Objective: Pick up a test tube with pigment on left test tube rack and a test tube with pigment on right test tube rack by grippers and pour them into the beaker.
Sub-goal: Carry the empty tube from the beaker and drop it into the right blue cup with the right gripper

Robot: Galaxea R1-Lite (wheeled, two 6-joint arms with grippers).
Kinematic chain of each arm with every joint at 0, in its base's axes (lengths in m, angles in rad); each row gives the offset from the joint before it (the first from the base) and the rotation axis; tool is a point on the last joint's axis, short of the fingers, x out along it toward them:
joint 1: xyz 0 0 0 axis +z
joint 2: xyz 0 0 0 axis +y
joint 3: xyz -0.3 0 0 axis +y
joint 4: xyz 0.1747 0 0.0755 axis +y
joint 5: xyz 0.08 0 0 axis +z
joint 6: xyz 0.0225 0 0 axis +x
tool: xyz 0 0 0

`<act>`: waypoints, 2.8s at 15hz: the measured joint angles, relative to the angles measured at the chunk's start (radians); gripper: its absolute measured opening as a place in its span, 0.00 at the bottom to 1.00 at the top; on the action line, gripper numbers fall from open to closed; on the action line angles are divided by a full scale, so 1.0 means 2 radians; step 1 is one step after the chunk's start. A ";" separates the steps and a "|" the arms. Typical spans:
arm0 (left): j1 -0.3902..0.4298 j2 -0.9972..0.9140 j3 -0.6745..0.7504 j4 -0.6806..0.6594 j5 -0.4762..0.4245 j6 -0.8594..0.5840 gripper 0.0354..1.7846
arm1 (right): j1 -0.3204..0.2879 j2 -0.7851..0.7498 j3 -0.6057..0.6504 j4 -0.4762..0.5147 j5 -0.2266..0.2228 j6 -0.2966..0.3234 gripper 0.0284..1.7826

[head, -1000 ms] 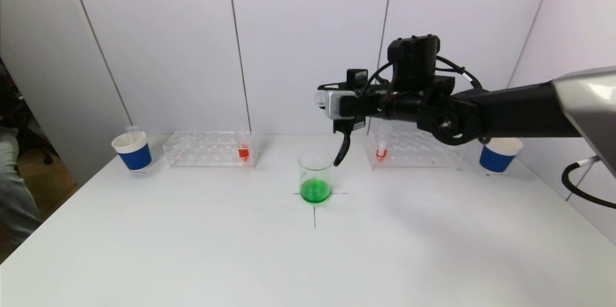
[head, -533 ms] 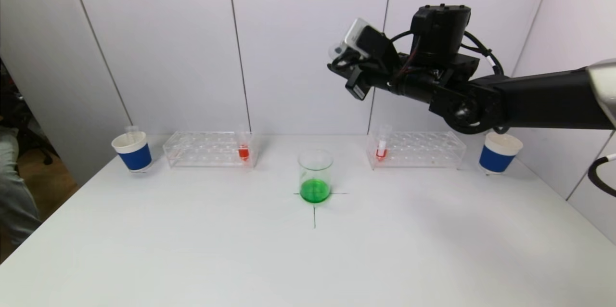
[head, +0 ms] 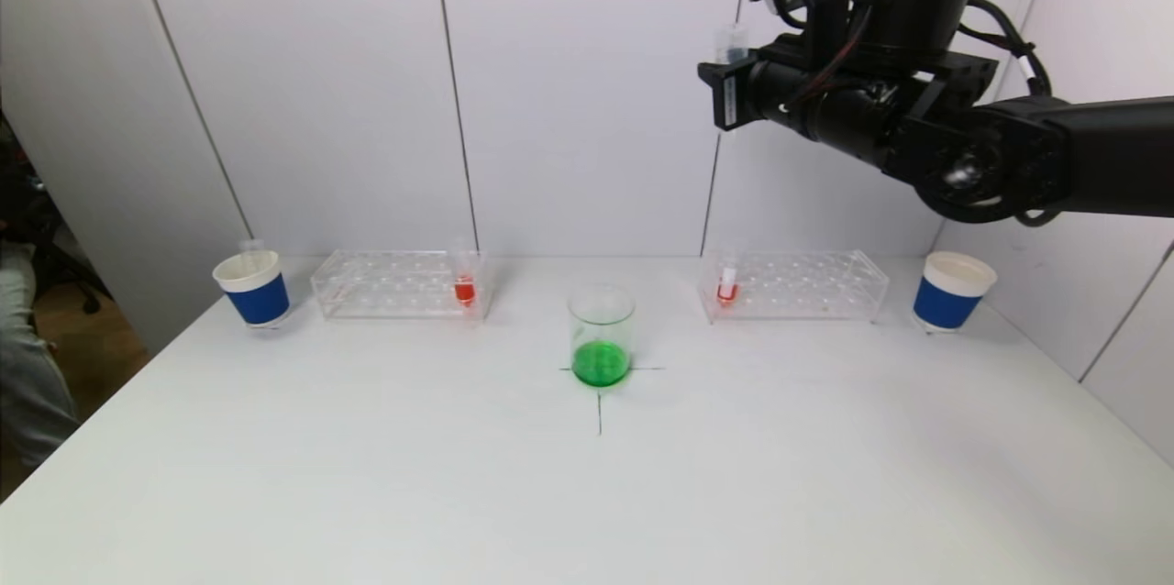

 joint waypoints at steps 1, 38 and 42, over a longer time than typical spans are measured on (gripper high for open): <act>0.000 0.000 0.000 0.000 0.000 0.000 0.99 | -0.009 -0.010 0.000 0.019 -0.003 0.008 0.28; 0.000 0.000 0.000 0.000 0.000 0.000 0.99 | -0.300 0.031 0.201 -0.170 -0.029 0.146 0.28; 0.000 0.000 0.000 0.000 0.000 0.000 0.99 | -0.304 0.063 0.202 -0.173 -0.031 0.145 0.28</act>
